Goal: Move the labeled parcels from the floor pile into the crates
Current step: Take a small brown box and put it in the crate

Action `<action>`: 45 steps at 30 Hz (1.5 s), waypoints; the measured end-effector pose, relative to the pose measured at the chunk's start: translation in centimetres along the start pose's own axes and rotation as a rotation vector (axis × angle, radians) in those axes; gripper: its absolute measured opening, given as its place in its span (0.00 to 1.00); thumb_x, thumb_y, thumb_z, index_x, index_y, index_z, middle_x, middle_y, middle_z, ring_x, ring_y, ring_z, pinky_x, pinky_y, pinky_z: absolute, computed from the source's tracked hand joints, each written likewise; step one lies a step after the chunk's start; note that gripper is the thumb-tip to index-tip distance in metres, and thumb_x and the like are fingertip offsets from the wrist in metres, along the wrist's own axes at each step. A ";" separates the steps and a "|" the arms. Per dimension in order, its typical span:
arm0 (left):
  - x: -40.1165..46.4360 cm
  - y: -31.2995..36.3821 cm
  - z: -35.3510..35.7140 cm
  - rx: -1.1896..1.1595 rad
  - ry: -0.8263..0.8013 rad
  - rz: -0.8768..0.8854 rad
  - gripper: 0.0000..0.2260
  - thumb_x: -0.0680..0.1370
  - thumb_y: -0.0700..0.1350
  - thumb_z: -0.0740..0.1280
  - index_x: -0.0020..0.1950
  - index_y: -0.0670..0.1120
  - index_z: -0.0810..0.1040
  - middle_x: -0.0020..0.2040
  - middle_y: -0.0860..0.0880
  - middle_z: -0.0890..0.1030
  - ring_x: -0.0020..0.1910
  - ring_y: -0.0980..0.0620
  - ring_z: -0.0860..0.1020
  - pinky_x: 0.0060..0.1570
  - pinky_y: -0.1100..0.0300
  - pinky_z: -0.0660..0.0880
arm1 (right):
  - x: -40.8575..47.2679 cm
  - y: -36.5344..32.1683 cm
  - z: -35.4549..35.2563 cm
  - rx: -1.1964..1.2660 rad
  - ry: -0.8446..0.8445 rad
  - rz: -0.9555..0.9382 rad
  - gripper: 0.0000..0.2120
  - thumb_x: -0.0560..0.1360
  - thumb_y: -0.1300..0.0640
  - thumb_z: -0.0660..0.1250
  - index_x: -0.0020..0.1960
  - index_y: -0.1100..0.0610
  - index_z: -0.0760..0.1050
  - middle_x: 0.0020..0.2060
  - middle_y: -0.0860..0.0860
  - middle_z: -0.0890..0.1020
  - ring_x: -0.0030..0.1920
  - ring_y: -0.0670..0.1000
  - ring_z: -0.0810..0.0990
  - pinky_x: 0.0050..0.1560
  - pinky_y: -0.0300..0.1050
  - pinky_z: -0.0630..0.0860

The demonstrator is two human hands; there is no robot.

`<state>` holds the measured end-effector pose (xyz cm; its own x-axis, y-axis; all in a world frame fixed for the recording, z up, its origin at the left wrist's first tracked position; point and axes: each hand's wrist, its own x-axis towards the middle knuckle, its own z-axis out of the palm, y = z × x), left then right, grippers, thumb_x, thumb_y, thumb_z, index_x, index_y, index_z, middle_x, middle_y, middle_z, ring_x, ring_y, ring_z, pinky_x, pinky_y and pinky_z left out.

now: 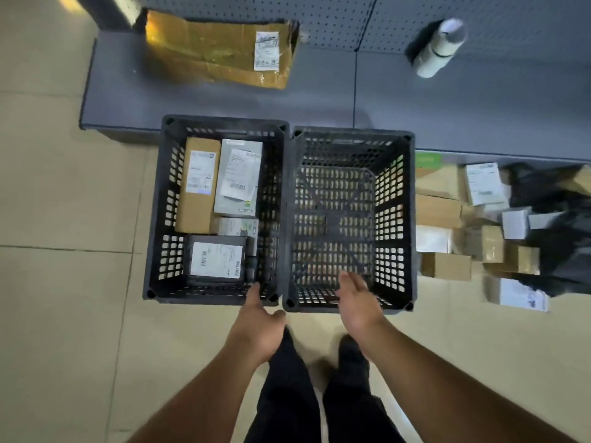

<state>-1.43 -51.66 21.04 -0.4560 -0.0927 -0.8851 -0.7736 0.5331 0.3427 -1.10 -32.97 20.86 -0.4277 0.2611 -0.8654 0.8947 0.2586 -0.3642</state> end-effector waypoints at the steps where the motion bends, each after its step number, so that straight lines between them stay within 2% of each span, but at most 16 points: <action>1: -0.2 0.9 0.8 0.001 -0.008 0.014 0.34 0.80 0.47 0.66 0.82 0.56 0.52 0.56 0.57 0.80 0.35 0.54 0.82 0.25 0.65 0.73 | 0.0 0.7 -1.3 -0.005 0.016 -0.013 0.23 0.86 0.48 0.47 0.78 0.54 0.62 0.75 0.55 0.69 0.74 0.58 0.68 0.73 0.53 0.65; 4: -0.6 3.6 4.1 0.032 -0.010 0.080 0.29 0.81 0.43 0.65 0.79 0.56 0.60 0.52 0.63 0.77 0.38 0.55 0.82 0.28 0.65 0.74 | 0.3 2.6 -5.3 0.115 0.081 0.089 0.25 0.85 0.42 0.46 0.80 0.48 0.61 0.77 0.51 0.68 0.74 0.59 0.69 0.74 0.57 0.64; 7: -1.0 6.4 8.9 0.073 -0.027 0.104 0.30 0.81 0.43 0.64 0.81 0.57 0.56 0.72 0.52 0.74 0.34 0.60 0.80 0.23 0.70 0.71 | 0.6 4.9 -9.3 0.262 0.136 0.095 0.24 0.85 0.40 0.48 0.76 0.46 0.64 0.71 0.53 0.75 0.68 0.59 0.74 0.70 0.58 0.68; 10: -2.1 8.8 14.3 0.089 -0.039 0.116 0.33 0.82 0.43 0.64 0.82 0.56 0.52 0.77 0.50 0.69 0.28 0.60 0.79 0.21 0.69 0.70 | 1.0 8.0 -13.4 0.333 0.171 0.070 0.22 0.85 0.41 0.48 0.73 0.46 0.67 0.67 0.53 0.77 0.63 0.57 0.76 0.66 0.55 0.71; 13: -3.7 10.5 19.9 0.116 -0.036 0.148 0.32 0.82 0.45 0.64 0.82 0.57 0.53 0.75 0.51 0.70 0.34 0.53 0.80 0.23 0.67 0.71 | 2.0 11.7 -17.9 0.356 0.142 0.088 0.22 0.85 0.42 0.48 0.74 0.48 0.66 0.70 0.54 0.76 0.65 0.58 0.75 0.67 0.56 0.69; 17: -5.3 12.4 27.5 0.182 -0.010 0.144 0.31 0.82 0.45 0.64 0.82 0.55 0.54 0.76 0.49 0.69 0.41 0.53 0.80 0.25 0.69 0.71 | 2.7 16.6 -24.7 0.415 0.083 0.143 0.24 0.84 0.41 0.48 0.77 0.47 0.64 0.74 0.50 0.71 0.73 0.58 0.70 0.75 0.58 0.64; 20: -6.2 13.9 32.4 0.245 -0.036 0.162 0.32 0.82 0.47 0.64 0.83 0.55 0.53 0.77 0.49 0.69 0.57 0.45 0.81 0.38 0.62 0.73 | 3.1 19.9 -30.0 0.432 0.116 0.115 0.24 0.84 0.40 0.49 0.75 0.48 0.65 0.71 0.51 0.74 0.70 0.57 0.73 0.73 0.60 0.66; 23: -6.8 15.5 36.2 0.287 -0.040 0.169 0.32 0.82 0.48 0.64 0.83 0.56 0.53 0.76 0.51 0.69 0.53 0.47 0.82 0.33 0.64 0.72 | 3.7 22.1 -34.4 0.474 0.141 0.124 0.23 0.84 0.40 0.49 0.75 0.46 0.65 0.70 0.50 0.75 0.70 0.57 0.73 0.74 0.59 0.65; 26: -6.9 17.6 38.6 0.299 -0.010 0.196 0.32 0.81 0.48 0.66 0.82 0.55 0.55 0.72 0.52 0.73 0.48 0.50 0.83 0.31 0.64 0.72 | 4.8 22.8 -37.7 0.495 0.128 0.137 0.24 0.84 0.41 0.49 0.77 0.47 0.65 0.72 0.51 0.74 0.71 0.57 0.72 0.75 0.59 0.64; 30: -6.0 20.1 40.1 0.354 0.004 0.224 0.27 0.81 0.49 0.65 0.79 0.55 0.62 0.52 0.58 0.77 0.42 0.58 0.80 0.34 0.64 0.74 | 6.5 22.2 -40.2 0.437 0.059 0.096 0.23 0.86 0.48 0.46 0.79 0.50 0.62 0.75 0.49 0.70 0.74 0.55 0.69 0.76 0.57 0.63; 31: -5.5 20.6 40.3 0.368 0.009 0.226 0.26 0.81 0.49 0.65 0.78 0.55 0.62 0.52 0.58 0.78 0.43 0.57 0.80 0.38 0.62 0.76 | 7.0 22.0 -40.6 0.447 0.061 0.097 0.23 0.86 0.48 0.46 0.79 0.49 0.63 0.75 0.48 0.69 0.74 0.54 0.68 0.76 0.57 0.64; 34: -3.7 21.8 40.6 0.363 0.025 0.206 0.28 0.80 0.49 0.65 0.79 0.54 0.60 0.64 0.51 0.79 0.51 0.49 0.81 0.48 0.56 0.79 | 8.5 20.8 -41.6 0.522 0.071 0.154 0.24 0.84 0.41 0.48 0.77 0.46 0.65 0.73 0.48 0.72 0.72 0.56 0.70 0.75 0.60 0.64; 38: -1.2 23.2 40.6 0.377 0.037 0.172 0.30 0.80 0.50 0.64 0.81 0.53 0.58 0.68 0.50 0.79 0.54 0.48 0.79 0.50 0.61 0.70 | 10.9 18.6 -42.5 0.502 0.084 0.200 0.25 0.84 0.40 0.47 0.77 0.46 0.65 0.72 0.49 0.73 0.71 0.57 0.71 0.73 0.61 0.66; 41: 0.5 24.8 40.3 0.402 0.032 0.127 0.29 0.81 0.52 0.64 0.81 0.54 0.59 0.68 0.52 0.79 0.59 0.48 0.79 0.52 0.61 0.69 | 13.0 16.7 -43.2 0.453 0.069 0.208 0.24 0.84 0.42 0.47 0.77 0.47 0.65 0.73 0.47 0.72 0.72 0.56 0.70 0.74 0.60 0.66; 43: 1.7 26.3 40.2 0.412 0.004 0.111 0.29 0.81 0.51 0.64 0.81 0.54 0.59 0.65 0.53 0.79 0.54 0.50 0.79 0.44 0.65 0.72 | 14.5 15.1 -43.8 0.483 0.080 0.231 0.25 0.84 0.40 0.48 0.76 0.46 0.66 0.71 0.49 0.74 0.70 0.57 0.71 0.73 0.62 0.67; 45: 3.3 27.9 40.1 0.383 -0.034 0.099 0.28 0.82 0.48 0.64 0.81 0.53 0.59 0.61 0.53 0.77 0.43 0.56 0.77 0.25 0.72 0.70 | 16.0 13.3 -44.4 0.490 0.087 0.260 0.26 0.83 0.37 0.50 0.75 0.47 0.68 0.71 0.50 0.74 0.70 0.58 0.72 0.72 0.62 0.68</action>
<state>-6.85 -3.37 15.06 -0.5008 -0.0006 -0.8656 -0.5035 0.8136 0.2907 -1.78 15.93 17.43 -0.1758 0.3394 -0.9241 0.9185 -0.2813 -0.2780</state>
